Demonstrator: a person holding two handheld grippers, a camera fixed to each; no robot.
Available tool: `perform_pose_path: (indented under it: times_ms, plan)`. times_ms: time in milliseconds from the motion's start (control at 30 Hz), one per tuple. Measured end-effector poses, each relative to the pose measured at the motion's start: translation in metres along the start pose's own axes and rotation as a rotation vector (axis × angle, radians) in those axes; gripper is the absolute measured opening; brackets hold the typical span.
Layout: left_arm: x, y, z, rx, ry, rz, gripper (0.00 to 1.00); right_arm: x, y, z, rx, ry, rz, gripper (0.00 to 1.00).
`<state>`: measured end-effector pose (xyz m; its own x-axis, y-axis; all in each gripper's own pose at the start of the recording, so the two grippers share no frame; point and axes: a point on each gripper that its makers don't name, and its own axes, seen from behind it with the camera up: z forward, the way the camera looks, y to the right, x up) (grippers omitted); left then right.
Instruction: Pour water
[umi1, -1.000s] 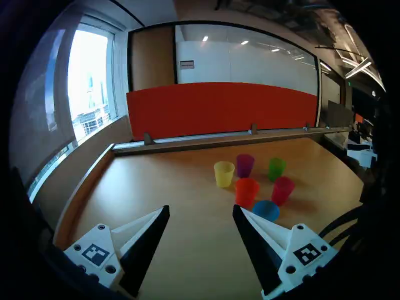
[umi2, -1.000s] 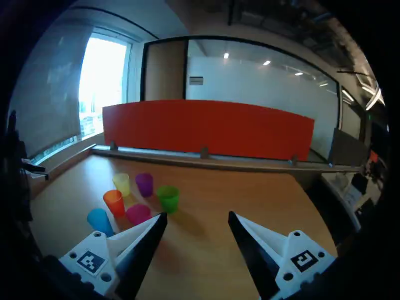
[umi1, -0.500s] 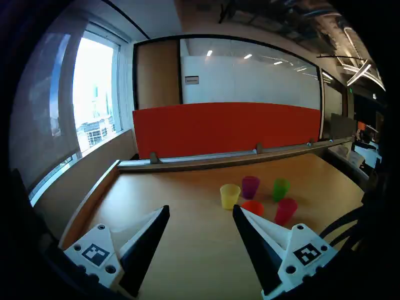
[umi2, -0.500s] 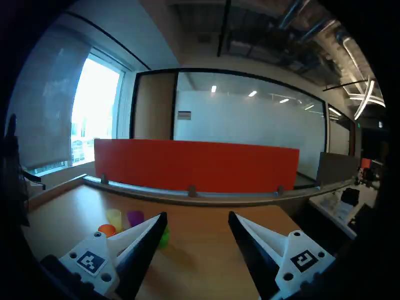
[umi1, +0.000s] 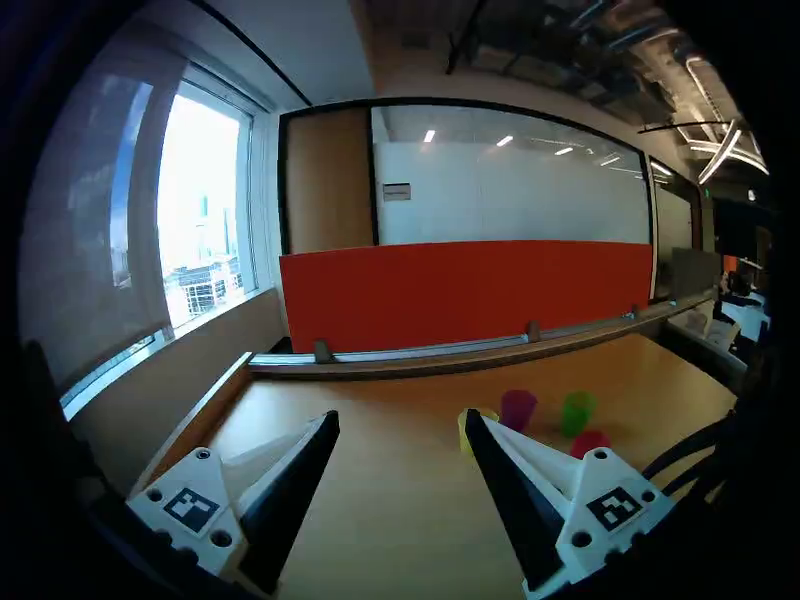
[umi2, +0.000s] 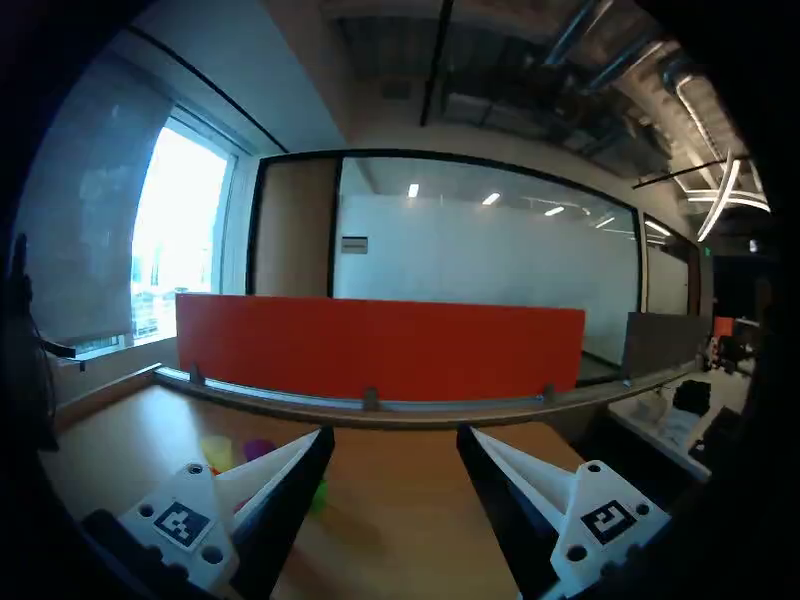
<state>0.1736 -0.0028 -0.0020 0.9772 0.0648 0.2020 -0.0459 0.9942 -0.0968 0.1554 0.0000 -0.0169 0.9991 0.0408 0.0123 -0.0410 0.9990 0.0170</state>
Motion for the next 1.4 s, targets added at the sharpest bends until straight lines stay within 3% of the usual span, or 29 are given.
perform_pose_path:
  times_ms: [467, 967, 1167, 1400]
  plan:
    - [0.019, -0.001, 0.016, -0.012, 0.077, -0.031, 0.94, 0.026, -0.006, 0.013, -0.012, 0.013, 0.004, 0.95]
    - [-0.025, -0.002, 0.035, 0.008, 0.086, -0.119, 0.94, 0.027, -0.026, 0.03, -0.016, -0.019, 0.037, 0.95]
    - [-0.033, 0.01, 0.039, 0.005, 0.106, -0.113, 0.94, 0.029, -0.033, 0.029, -0.017, -0.024, 0.058, 0.95]
    - [-0.038, 0.017, 0.039, 0.015, 0.152, -0.074, 0.93, 0.023, -0.039, 0.026, -0.015, -0.035, 0.038, 0.95]
